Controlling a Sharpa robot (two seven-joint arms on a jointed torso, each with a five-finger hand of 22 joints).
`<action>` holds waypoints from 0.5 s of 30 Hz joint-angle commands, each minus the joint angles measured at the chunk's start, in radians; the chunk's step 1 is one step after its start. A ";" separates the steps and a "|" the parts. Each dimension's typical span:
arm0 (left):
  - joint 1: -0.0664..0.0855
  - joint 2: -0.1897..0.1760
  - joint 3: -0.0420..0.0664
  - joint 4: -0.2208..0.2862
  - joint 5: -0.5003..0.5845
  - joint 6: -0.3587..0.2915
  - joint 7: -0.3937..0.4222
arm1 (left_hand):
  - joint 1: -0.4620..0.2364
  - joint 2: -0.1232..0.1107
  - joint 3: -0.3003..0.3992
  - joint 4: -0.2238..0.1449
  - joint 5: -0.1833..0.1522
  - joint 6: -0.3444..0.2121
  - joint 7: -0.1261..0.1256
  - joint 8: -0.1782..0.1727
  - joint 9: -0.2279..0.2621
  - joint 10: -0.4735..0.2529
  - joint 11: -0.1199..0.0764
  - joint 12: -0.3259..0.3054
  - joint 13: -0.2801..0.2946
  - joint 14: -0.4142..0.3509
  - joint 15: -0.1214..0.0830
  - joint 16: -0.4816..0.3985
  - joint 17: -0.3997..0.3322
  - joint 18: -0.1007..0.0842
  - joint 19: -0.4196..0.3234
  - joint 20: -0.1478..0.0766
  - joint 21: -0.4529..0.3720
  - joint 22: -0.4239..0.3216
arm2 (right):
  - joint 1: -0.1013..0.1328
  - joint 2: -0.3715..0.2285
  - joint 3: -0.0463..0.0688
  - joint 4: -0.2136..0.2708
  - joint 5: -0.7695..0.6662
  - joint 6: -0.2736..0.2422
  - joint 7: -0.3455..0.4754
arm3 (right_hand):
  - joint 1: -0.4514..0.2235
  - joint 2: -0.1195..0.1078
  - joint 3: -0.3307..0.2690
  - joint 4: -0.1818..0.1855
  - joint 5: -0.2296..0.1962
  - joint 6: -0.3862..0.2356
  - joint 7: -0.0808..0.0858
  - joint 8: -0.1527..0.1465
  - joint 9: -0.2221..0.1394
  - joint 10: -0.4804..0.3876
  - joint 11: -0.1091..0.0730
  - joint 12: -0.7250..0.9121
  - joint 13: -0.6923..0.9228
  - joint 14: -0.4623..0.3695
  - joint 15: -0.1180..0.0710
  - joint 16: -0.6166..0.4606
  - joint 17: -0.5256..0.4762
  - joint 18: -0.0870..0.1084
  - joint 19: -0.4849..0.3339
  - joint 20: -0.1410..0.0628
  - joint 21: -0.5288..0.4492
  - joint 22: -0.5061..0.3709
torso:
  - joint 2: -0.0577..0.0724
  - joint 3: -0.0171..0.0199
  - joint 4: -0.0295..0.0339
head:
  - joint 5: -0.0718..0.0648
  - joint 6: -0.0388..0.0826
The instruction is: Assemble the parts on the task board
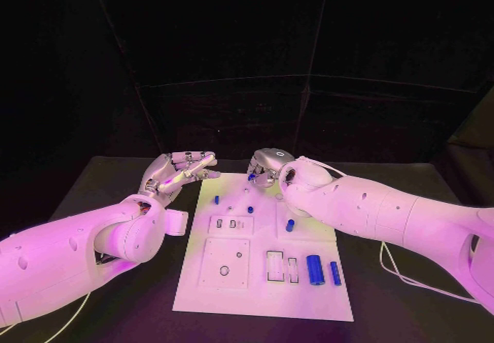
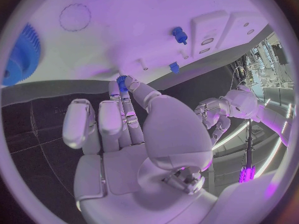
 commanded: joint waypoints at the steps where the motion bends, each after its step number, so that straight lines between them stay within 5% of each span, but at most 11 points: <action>1: 0.002 0.001 0.001 0.000 -0.005 0.013 0.005 | -0.002 0.002 0.000 -0.008 0.000 -0.001 0.004 -0.004 -0.001 -0.006 0.000 -0.006 -0.002 0.001 0.007 -0.006 0.002 0.014 0.002 0.002 -0.006 -0.001 | 0.002 0.001 0.000 0.002 -0.007 -0.006 -0.002 | 0.002 -0.010 0.000 0.009 0.000 -0.002 0.003 -0.001 -0.001 -0.005 0.000 -0.005 -0.001 0.012 0.007 0.006 -0.001 -0.006 -0.002 0.005 0.004 0.001 | 0.000 -0.0003 0.0004 | 0.000 0.000; 9: 0.002 0.002 0.001 -0.001 -0.005 0.014 0.004 | -0.003 0.003 0.000 -0.009 0.000 -0.001 0.004 -0.005 -0.001 -0.007 0.001 -0.007 -0.002 0.001 0.007 -0.007 0.002 0.014 0.002 0.002 -0.007 -0.002 | 0.002 0.006 0.000 -0.005 -0.007 -0.004 -0.009 | -0.004 -0.019 -0.001 0.017 0.001 -0.010 0.007 -0.007 -0.002 -0.017 0.005 -0.013 -0.003 0.009 0.010 0.003 -0.009 -0.005 -0.007 0.008 0.001 -0.005 | 0.000 -0.0007 0.0010 | 0.000 0.000; 12: 0.002 0.001 0.001 -0.001 -0.005 0.014 0.003 | -0.003 0.003 0.000 -0.009 0.000 -0.001 0.004 -0.005 -0.001 -0.007 0.001 -0.007 -0.001 0.001 0.007 -0.007 0.003 0.014 0.002 0.002 -0.007 -0.002 | 0.002 0.009 0.000 -0.012 -0.007 -0.008 -0.011 | -0.021 -0.056 -0.012 0.034 -0.006 -0.125 0.040 -0.015 -0.013 -0.149 0.040 -0.019 -0.030 -0.033 0.039 -0.083 -0.146 0.021 -0.103 0.028 -0.068 -0.144 | 0.001 -0.0006 0.0002 | 0.000 -0.001; 15: 0.002 0.002 0.001 -0.001 -0.005 0.014 0.002 | -0.003 0.003 0.000 -0.009 0.000 -0.001 0.004 -0.005 -0.001 -0.007 0.001 -0.007 -0.001 0.001 0.007 -0.007 0.003 0.014 0.002 0.002 -0.007 -0.002 | 0.002 0.012 0.000 -0.018 -0.007 -0.009 -0.011 | -0.009 -0.078 -0.047 0.048 -0.008 -0.249 0.042 -0.015 -0.012 -0.244 0.051 -0.016 -0.032 -0.076 0.048 -0.175 -0.282 0.050 -0.196 0.043 -0.147 -0.281 | 0.001 -0.0009 0.0000 | -0.001 0.000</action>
